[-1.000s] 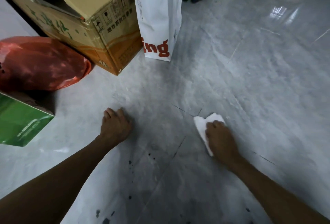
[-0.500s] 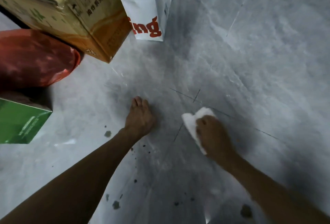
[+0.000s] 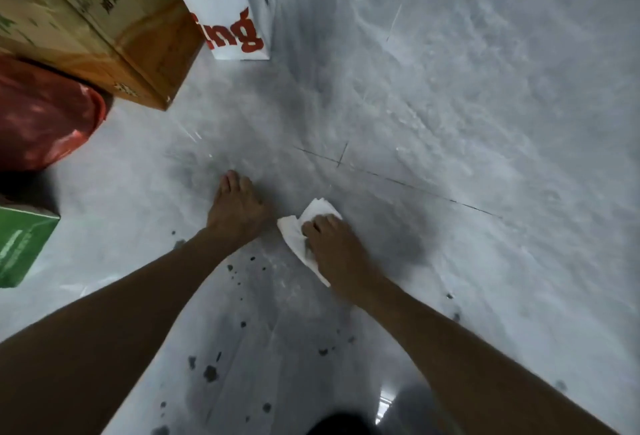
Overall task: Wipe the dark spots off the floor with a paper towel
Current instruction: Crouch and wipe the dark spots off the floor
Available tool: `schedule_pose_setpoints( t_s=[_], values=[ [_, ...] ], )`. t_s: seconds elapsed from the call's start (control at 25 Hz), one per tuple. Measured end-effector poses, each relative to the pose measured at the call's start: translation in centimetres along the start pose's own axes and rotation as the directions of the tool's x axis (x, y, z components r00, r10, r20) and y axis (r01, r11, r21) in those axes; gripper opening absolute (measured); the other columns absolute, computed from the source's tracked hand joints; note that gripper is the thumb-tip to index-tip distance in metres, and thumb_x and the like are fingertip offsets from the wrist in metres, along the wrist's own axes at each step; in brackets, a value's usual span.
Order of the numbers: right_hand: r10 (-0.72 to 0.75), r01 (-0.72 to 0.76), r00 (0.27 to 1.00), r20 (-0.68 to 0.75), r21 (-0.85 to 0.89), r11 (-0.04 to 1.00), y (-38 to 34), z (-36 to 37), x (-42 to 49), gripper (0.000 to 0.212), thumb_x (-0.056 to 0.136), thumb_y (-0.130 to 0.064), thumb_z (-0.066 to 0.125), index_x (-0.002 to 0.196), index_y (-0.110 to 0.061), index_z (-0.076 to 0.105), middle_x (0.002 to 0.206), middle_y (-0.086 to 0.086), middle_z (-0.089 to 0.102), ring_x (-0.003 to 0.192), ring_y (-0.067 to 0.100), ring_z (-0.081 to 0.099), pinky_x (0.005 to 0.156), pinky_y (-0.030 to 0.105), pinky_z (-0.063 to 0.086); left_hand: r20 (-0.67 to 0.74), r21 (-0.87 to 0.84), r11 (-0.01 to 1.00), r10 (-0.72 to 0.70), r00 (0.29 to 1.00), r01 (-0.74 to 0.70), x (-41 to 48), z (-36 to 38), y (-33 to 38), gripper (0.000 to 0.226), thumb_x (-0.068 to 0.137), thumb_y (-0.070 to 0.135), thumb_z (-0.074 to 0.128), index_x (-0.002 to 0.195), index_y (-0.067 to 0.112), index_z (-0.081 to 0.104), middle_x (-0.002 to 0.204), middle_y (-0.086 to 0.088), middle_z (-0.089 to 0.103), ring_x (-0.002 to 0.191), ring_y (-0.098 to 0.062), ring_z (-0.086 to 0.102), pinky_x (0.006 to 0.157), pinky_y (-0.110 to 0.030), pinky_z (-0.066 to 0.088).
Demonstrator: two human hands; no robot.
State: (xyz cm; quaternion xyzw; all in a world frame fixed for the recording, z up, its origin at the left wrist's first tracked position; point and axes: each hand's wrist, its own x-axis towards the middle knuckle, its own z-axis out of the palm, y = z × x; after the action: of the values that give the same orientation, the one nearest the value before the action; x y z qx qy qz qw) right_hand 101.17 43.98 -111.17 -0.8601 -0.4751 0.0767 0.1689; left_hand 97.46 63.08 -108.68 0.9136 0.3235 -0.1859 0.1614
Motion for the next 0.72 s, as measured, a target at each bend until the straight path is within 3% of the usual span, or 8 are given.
schedule_pose_setpoints(
  t_s=[0.08,0.2,0.36,0.4,0.48,0.56,0.64,0.72],
  values=[
    [0.004,-0.003,0.999,0.039,-0.047,0.999,5.1,-2.6,-3.2,0.021,0.073,-0.003,0.059,0.094,0.0,0.065,0.088,0.02,0.065,0.082,0.034,0.063,0.078,0.04,0.039,0.026,0.083,0.991,0.099,0.995,-0.101,-2.2,0.3,2.6,0.055,0.097,0.027,0.037,0.138,-0.009,0.028,0.149,-0.031,0.024,0.137,-0.042,0.027,0.114,-0.047,0.025],
    [0.4,-0.423,0.904,-0.153,-0.165,0.891,15.0,-6.5,-15.0,0.035,0.081,-0.01,0.05,0.108,0.01,0.06,0.101,0.031,0.061,0.094,0.046,0.06,0.085,0.049,0.048,0.163,0.099,0.924,0.352,0.922,-0.37,-7.4,2.8,10.5,0.062,0.098,0.029,0.037,0.143,-0.008,0.018,0.153,-0.028,0.018,0.142,-0.037,0.023,0.117,-0.041,0.019],
    [0.89,-0.926,0.322,-0.323,0.088,0.367,18.0,-8.0,-22.8,0.042,0.088,-0.02,0.034,0.11,0.009,0.055,0.099,0.035,0.058,0.092,0.048,0.054,0.083,0.053,0.044,0.265,0.039,0.903,0.404,0.876,-0.428,-11.0,6.2,17.8,0.055,0.096,0.029,0.042,0.136,-0.007,0.029,0.147,-0.028,0.028,0.134,-0.039,0.032,0.111,-0.043,0.03],
    [0.891,-0.919,0.31,-0.331,0.134,0.37,16.1,-6.4,-21.4,0.036,0.091,-0.016,0.038,0.109,0.009,0.056,0.098,0.034,0.059,0.093,0.048,0.056,0.085,0.054,0.044,0.257,0.035,0.915,0.381,0.888,-0.402,-11.4,6.7,18.2,0.054,0.097,0.028,0.043,0.136,-0.007,0.03,0.146,-0.028,0.029,0.133,-0.04,0.033,0.11,-0.043,0.032],
    [0.72,-0.732,0.624,-0.303,0.098,0.675,10.6,-3.5,-17.4,0.024,0.09,-0.01,0.053,0.106,0.005,0.062,0.095,0.027,0.063,0.092,0.041,0.062,0.086,0.049,0.048,0.209,0.051,0.923,0.364,0.908,-0.382,-12.4,7.7,18.1,0.056,0.097,0.024,0.043,0.137,-0.011,0.028,0.145,-0.029,0.031,0.13,-0.041,0.038,0.105,-0.042,0.034],
    [0.322,-0.327,0.924,-0.208,0.012,0.945,7.6,-0.7,-16.4,0.023,0.081,-0.009,0.066,0.102,0.0,0.066,0.091,0.021,0.066,0.087,0.037,0.064,0.08,0.044,0.052,0.132,-0.002,0.927,0.371,0.919,-0.374,-13.4,8.7,17.4,0.046,0.095,0.019,0.045,0.127,-0.013,0.036,0.132,-0.031,0.045,0.118,-0.042,0.05,0.093,-0.04,0.039],
    [0.192,-0.202,0.967,-0.17,-0.044,0.978,10.6,-2.3,-19.2,0.024,0.081,-0.009,0.066,0.104,-0.001,0.065,0.095,0.021,0.065,0.089,0.037,0.063,0.08,0.043,0.049,0.099,-0.042,0.919,0.395,0.913,-0.392,-14.9,9.2,17.2,0.033,0.094,0.014,0.045,0.116,-0.01,0.043,0.121,-0.029,0.052,0.109,-0.042,0.055,0.085,-0.04,0.04],
    [0.376,-0.401,0.895,-0.242,-0.065,0.914,16.8,-5.8,-24.8,0.019,0.083,-0.006,0.063,0.1,0.001,0.065,0.096,0.024,0.064,0.09,0.039,0.062,0.082,0.044,0.049,0.102,0.015,0.896,0.44,0.892,-0.444,-16.5,10.1,17.4,0.036,0.093,0.013,0.045,0.121,-0.008,0.041,0.124,-0.027,0.051,0.111,-0.04,0.052,0.089,-0.04,0.04]
  ],
)
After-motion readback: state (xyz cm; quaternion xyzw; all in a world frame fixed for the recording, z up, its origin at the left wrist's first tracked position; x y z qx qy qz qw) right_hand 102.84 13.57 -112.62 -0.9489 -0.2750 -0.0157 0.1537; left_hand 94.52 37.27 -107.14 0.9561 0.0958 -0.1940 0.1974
